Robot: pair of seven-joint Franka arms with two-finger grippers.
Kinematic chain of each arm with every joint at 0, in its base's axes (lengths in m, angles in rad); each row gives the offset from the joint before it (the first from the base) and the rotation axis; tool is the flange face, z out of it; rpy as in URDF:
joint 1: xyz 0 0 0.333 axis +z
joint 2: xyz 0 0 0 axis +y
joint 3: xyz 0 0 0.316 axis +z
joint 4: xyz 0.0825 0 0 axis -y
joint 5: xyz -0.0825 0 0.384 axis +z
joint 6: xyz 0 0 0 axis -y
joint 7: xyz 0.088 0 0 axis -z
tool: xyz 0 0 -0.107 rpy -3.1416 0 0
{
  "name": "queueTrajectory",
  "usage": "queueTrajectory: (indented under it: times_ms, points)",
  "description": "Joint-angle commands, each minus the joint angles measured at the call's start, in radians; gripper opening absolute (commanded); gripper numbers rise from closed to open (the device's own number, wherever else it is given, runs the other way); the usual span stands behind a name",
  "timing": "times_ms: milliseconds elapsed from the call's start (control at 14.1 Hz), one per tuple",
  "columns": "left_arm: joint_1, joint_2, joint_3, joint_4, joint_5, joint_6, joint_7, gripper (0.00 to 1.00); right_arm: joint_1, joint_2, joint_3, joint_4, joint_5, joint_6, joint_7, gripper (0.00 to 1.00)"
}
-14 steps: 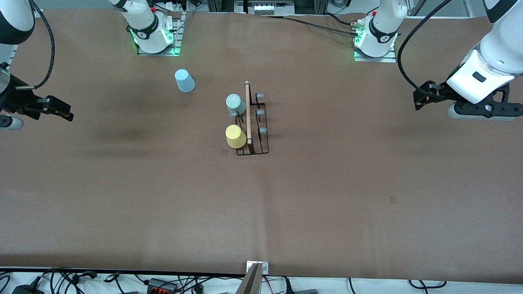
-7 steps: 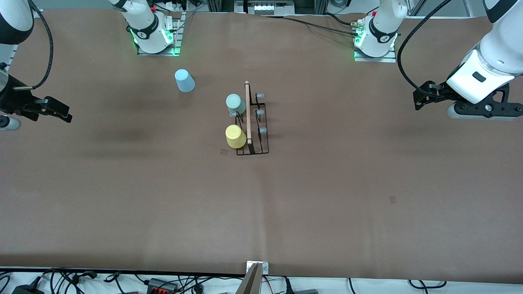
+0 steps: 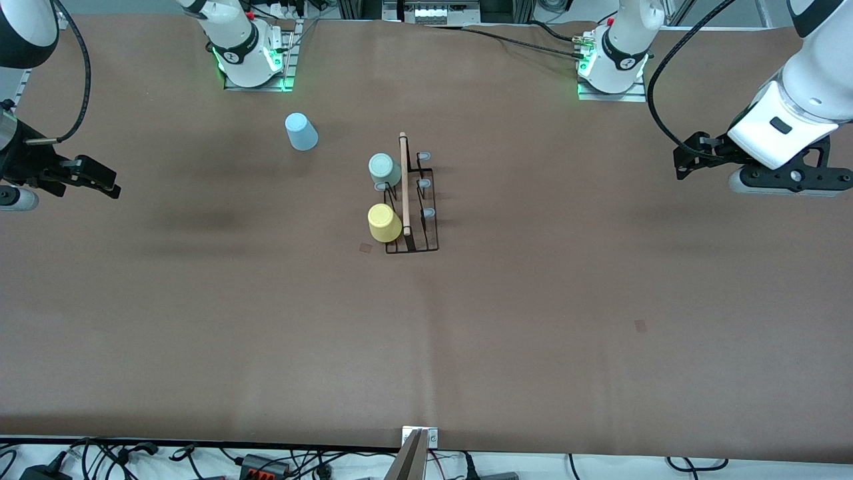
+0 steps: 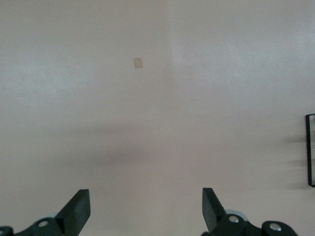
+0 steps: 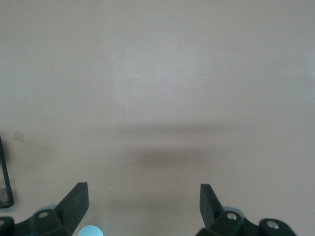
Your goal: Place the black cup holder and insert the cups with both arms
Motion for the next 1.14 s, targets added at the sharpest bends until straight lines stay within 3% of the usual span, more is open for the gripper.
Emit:
queueTrajectory:
  times_ms: [0, 142, 1065]
  points:
    - [0.002, 0.013, -0.005, 0.031, 0.009, -0.02, 0.006, 1.0, 0.031, -0.015, -0.013, -0.002, -0.011, -0.014, -0.015, 1.0]
    - [0.0, 0.013, -0.005, 0.031, 0.009, -0.02, 0.006, 1.0, 0.05, -0.017, -0.044, -0.002, -0.011, -0.017, -0.015, 1.0]
    - [0.0, 0.013, -0.005, 0.032, 0.009, -0.02, 0.008, 1.0, 0.047, -0.041, -0.045, -0.022, -0.011, -0.054, -0.017, 1.0]
